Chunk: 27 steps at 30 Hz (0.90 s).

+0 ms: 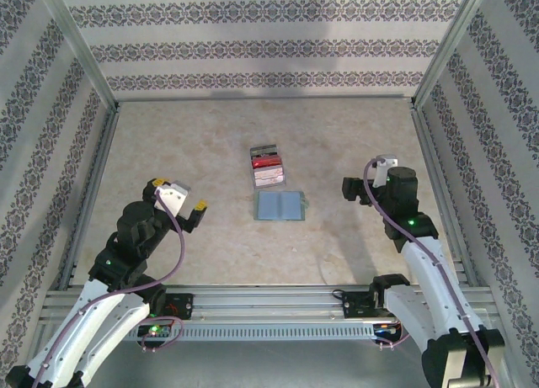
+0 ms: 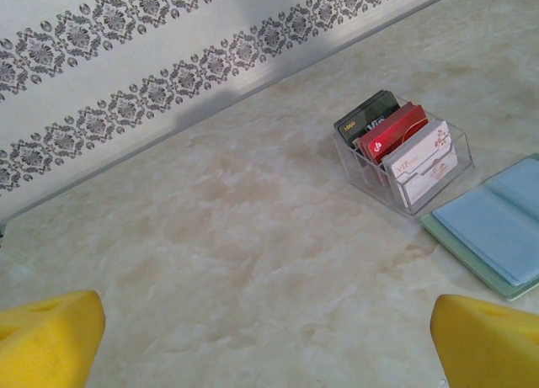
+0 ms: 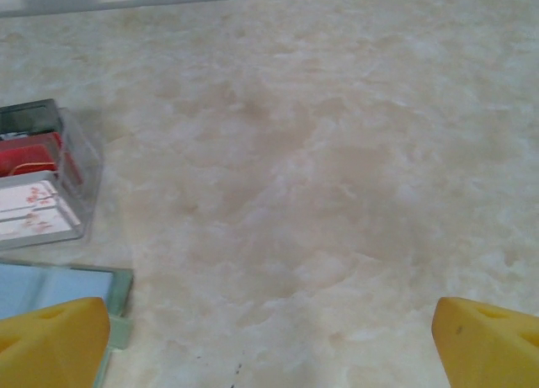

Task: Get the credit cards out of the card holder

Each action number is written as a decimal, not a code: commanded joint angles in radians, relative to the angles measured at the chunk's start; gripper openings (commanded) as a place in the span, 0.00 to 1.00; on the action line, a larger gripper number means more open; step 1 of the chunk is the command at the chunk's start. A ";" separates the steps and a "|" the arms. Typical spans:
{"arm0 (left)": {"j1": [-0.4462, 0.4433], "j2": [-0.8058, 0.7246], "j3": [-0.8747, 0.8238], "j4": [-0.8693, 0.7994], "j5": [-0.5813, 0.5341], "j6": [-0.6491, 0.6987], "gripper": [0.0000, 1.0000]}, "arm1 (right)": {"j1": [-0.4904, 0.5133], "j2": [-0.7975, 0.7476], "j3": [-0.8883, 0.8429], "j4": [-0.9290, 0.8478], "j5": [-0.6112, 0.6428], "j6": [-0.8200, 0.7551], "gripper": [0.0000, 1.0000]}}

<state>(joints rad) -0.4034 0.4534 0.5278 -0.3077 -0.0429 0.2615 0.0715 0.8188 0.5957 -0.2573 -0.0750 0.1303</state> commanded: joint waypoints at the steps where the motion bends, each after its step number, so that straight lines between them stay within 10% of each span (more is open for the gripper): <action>1: 0.017 -0.001 0.002 0.019 -0.031 -0.011 1.00 | -0.015 0.021 -0.068 0.163 0.032 0.019 0.98; 27: 0.026 0.174 -0.020 0.130 -0.126 -0.097 1.00 | -0.035 0.685 -0.280 1.262 0.022 -0.162 0.98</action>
<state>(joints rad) -0.3943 0.6147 0.5262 -0.2687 -0.1123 0.2180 0.0475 1.4567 0.3588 0.8116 -0.0227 -0.0082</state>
